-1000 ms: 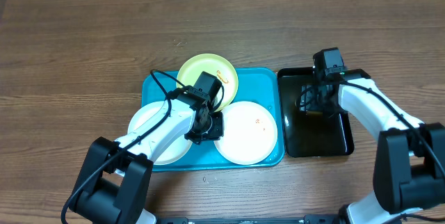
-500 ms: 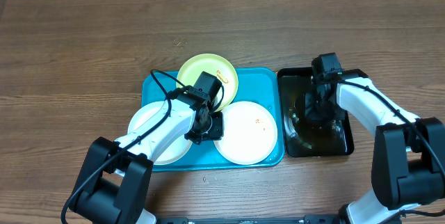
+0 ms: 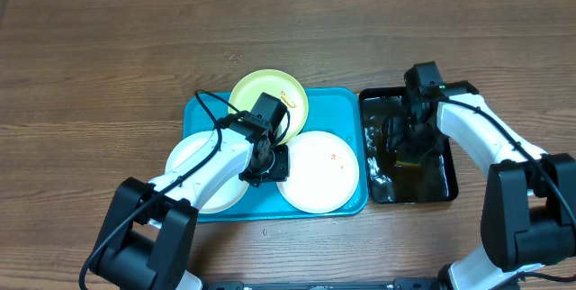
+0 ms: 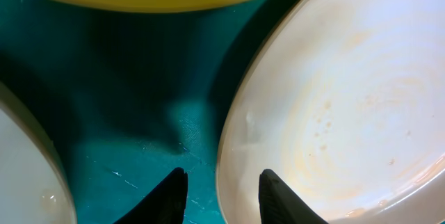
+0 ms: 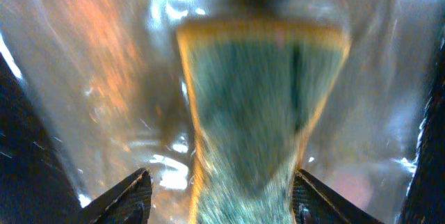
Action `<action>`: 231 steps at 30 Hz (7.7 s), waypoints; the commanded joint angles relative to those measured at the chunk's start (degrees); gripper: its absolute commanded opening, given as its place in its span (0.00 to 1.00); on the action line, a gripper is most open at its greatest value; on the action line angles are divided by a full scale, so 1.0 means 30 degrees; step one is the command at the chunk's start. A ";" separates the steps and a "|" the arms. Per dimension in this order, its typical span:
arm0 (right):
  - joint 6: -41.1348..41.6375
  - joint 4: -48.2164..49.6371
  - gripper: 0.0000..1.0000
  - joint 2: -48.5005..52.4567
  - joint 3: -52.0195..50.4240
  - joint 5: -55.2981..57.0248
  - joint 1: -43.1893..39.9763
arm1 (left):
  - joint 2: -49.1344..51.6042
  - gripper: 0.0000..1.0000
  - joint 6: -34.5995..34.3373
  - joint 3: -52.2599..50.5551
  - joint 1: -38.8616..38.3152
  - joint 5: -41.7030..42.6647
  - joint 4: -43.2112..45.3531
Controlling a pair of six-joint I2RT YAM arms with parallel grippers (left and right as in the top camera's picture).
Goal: Clean dirty plates on tray and stack at the side
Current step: 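Dip and rub the held sponge in the water of the black tray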
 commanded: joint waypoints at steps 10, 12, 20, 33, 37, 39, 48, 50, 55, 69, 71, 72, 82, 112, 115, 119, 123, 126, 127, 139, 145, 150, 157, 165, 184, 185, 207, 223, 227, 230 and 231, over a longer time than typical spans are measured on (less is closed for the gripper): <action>0.0087 0.2178 0.53 0.0036 -0.1545 0.1355 -0.0138 | 0.0204 0.36 0.0379 0.0153 -0.0124 -0.0109 0.0007; 0.0080 0.2142 0.10 0.0036 -0.1552 0.1348 -0.0138 | 0.0204 0.36 0.0379 0.0153 -0.0124 -0.0109 0.0007; -0.0007 0.1829 0.69 0.0029 -0.0284 0.1377 -0.0248 | 0.0204 0.37 0.0379 0.0153 -0.0124 -0.0102 0.0007; 0.0597 0.3228 0.63 0.0036 -0.0692 0.1967 -0.0248 | 0.0204 0.37 0.0379 0.0153 -0.0124 -0.0102 0.0007; 0.0590 0.4058 0.13 0.0036 -0.1348 0.2091 -0.0248 | 0.0204 0.37 0.0379 0.0153 -0.0124 -0.0109 0.0000; 0.0590 0.4182 0.07 0.0036 -0.1428 0.2040 -0.0248 | 0.0204 0.37 0.0379 0.0153 -0.0124 -0.0102 0.0007; 0.0510 0.2120 0.80 0.0007 0.0670 0.2025 -0.0248 | 0.0204 0.37 0.0379 0.0153 -0.0124 -0.0095 0.0015; 0.0517 0.1749 0.81 0.0007 0.0831 0.2018 -0.0248 | 0.0204 0.38 0.0379 0.0153 -0.0124 -0.0095 0.0007; 0.0670 0.0415 0.79 0.0015 0.0576 0.1858 -0.0248 | 0.0204 0.38 0.0379 0.0153 -0.0124 -0.0109 0.0007; 0.0656 0.2637 0.62 0.0015 -0.1807 0.1566 -0.0248 | 0.0204 0.37 0.0379 0.0153 -0.0124 -0.0102 0.0015; 0.0648 0.2747 0.57 0.0015 -0.1800 0.1574 -0.0248 | 0.0204 0.37 0.0379 0.0153 -0.0124 -0.0102 0.0015; 0.0634 0.2790 0.63 0.0015 -0.1800 0.1574 -0.0248 | 0.0204 0.37 0.0379 0.0153 -0.0124 -0.0102 0.0015; 0.0510 0.2798 1.00 0.0015 -0.1719 0.1217 -0.0248 | 0.0204 0.37 0.0379 0.0153 -0.0124 -0.0102 0.0015; 0.1603 -0.3293 0.94 0.0015 0.3410 0.1209 -0.0248 | 0.0204 0.37 0.0379 0.0153 -0.0124 -0.0102 0.0007; 0.1603 -0.2477 0.94 0.0015 0.2448 0.1209 -0.0248 | 0.0204 0.37 0.0379 0.0153 -0.0124 -0.0102 0.0007; 0.1603 -0.0889 0.93 0.0015 0.1093 0.1202 -0.0240 | 0.0204 0.37 0.0379 0.0153 -0.0124 -0.0102 0.0007; 0.1596 0.0255 0.92 0.0015 0.0299 0.1209 -0.0240 | 0.0204 0.37 0.0379 0.0153 -0.0124 -0.0102 0.0007; 0.1596 0.0685 0.92 0.0015 -0.0036 0.1209 -0.0240 | 0.0204 0.37 0.0379 0.0153 -0.0124 -0.0102 0.0007; 0.1603 0.0714 0.91 0.0015 -0.0051 0.1209 -0.0248 | 0.0204 0.37 0.0379 0.0153 -0.0124 -0.0095 0.0007; 0.1596 0.0590 0.88 0.0015 -0.0058 0.1137 -0.0240 | 0.0204 0.37 0.0379 0.0153 -0.0124 -0.0102 0.0007; 0.1610 0.0794 0.84 0.0015 -0.0393 0.1144 -0.0240 | 0.0204 0.37 0.0379 0.0153 -0.0124 -0.0102 -0.0007; 0.1603 0.1617 0.83 0.0015 -0.1253 0.1144 -0.0240 | 0.0204 0.37 0.0379 0.0153 -0.0124 -0.0102 0.0000; 0.1596 0.2463 0.71 0.0015 -0.1537 0.1151 -0.0248 | 0.0204 0.37 0.0379 0.0153 -0.0124 -0.0102 0.0000; 0.1596 0.2506 0.70 0.0015 -0.1100 0.1144 -0.0248 | 0.0204 0.38 0.0379 0.0153 -0.0124 -0.0095 0.0007; 0.1588 0.2310 0.09 0.0015 -0.0583 0.1224 -0.0248 | 0.0204 0.37 0.0379 0.0153 -0.0124 -0.0102 0.0000; 0.1588 0.2062 0.04 0.0015 -0.0350 0.1224 -0.0248 | 0.0204 0.37 0.0372 0.0153 -0.0124 -0.0095 0.0000; 0.1362 -0.1275 0.04 -0.0284 0.1785 0.1217 -0.0248 | 0.0211 0.33 0.0379 0.0153 -0.0131 -0.0204 0.0138; 0.1370 -0.2288 0.04 -0.0918 0.2259 0.1224 -0.0240 | 0.0670 0.04 0.0379 0.0153 -0.0124 -0.0175 0.0277; 0.1370 -0.2237 0.04 -0.0925 0.2433 0.1209 -0.0240 | 0.0670 0.04 0.0379 0.0153 -0.0124 -0.0117 0.0270; 0.1370 -0.2958 0.04 -0.0984 0.3016 0.1202 -0.0240 | 0.0670 0.04 0.0372 0.0153 -0.0124 -0.0117 0.0248; 0.1362 -0.3206 0.04 -0.1056 0.3249 0.1137 -0.0204 | 0.0670 0.04 0.0372 0.0153 -0.0124 -0.0117 0.0240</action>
